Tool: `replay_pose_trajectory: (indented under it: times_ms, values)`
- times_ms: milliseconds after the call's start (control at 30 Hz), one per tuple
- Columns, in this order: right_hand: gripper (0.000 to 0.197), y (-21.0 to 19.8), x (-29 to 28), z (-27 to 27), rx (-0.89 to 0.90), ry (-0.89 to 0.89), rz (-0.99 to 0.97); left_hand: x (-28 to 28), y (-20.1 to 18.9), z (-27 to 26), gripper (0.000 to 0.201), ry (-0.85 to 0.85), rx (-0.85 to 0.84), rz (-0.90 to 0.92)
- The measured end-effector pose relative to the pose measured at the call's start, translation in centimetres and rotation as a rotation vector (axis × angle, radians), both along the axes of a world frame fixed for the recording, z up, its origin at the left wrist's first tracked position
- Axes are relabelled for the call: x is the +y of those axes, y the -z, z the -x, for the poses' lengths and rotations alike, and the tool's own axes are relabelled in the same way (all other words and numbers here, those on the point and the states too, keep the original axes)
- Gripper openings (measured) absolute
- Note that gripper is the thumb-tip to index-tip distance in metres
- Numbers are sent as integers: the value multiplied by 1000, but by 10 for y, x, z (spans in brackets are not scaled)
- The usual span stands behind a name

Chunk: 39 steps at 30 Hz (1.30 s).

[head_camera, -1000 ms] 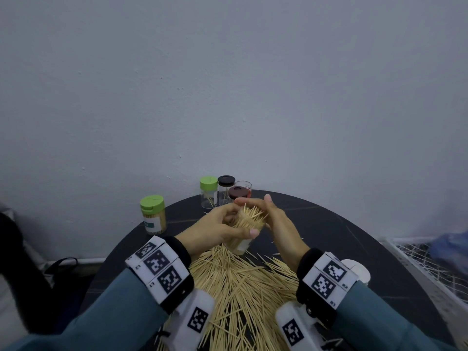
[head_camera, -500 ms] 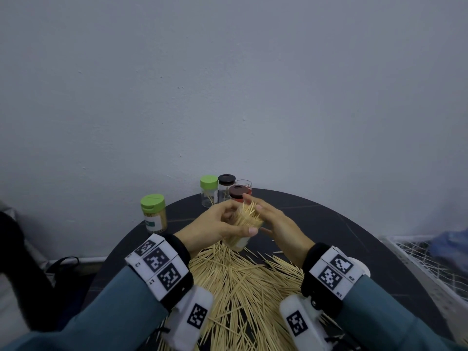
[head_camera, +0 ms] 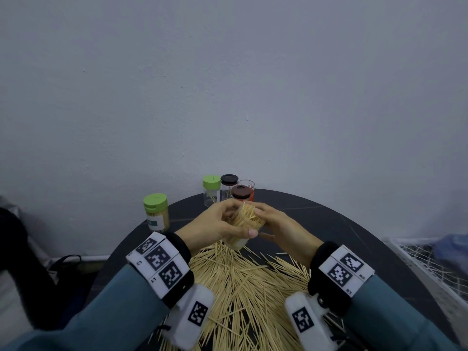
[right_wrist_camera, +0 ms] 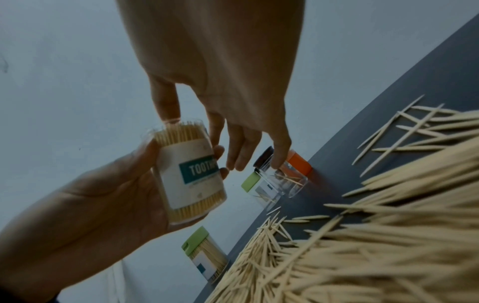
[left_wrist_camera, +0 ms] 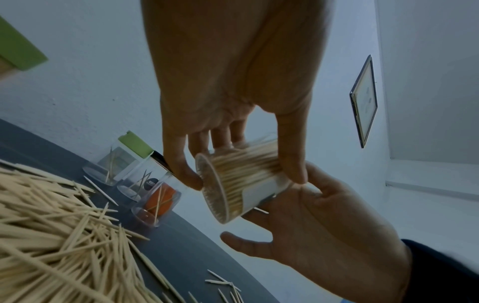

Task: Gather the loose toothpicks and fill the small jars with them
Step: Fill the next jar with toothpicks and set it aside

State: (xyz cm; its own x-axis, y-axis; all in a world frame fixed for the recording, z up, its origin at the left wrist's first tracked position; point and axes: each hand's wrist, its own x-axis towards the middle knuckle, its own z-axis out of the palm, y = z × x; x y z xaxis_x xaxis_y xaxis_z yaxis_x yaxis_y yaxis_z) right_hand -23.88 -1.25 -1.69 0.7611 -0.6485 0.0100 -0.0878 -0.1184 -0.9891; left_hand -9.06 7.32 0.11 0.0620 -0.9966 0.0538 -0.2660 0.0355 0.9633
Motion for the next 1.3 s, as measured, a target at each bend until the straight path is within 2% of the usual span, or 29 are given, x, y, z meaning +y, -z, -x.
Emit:
replay_pose_trajectory:
  times_ms: [67,167,267,467,567,700,867,1000,1100,1300]
  values:
    - [27,-1,1,0,3,10,14,0,1,1,42,8,-14,-2]
    - [33,0,2,-1,16,9,47,-1,4,2,44,27,-32,-11]
    - [21,2,2,-2,28,38,72,-3,5,1,41,33,-34,-17]
    - [33,-1,1,-1,19,73,88,0,4,1,38,32,-49,-32]
    - [26,1,0,-1,52,53,93,1,3,2,44,20,-52,-31]
    - [29,0,0,0,55,60,93,1,2,0,56,-6,-45,-35]
    - [30,-2,0,0,60,54,84,0,3,2,42,16,-59,-37]
    - [24,1,-1,1,117,24,65,1,2,1,52,-2,-46,-23]
    - [32,-4,-1,4,103,34,73,1,3,-1,56,-30,-32,-24]
    - [33,-3,2,-1,93,11,109,1,3,1,48,-23,-64,-26]
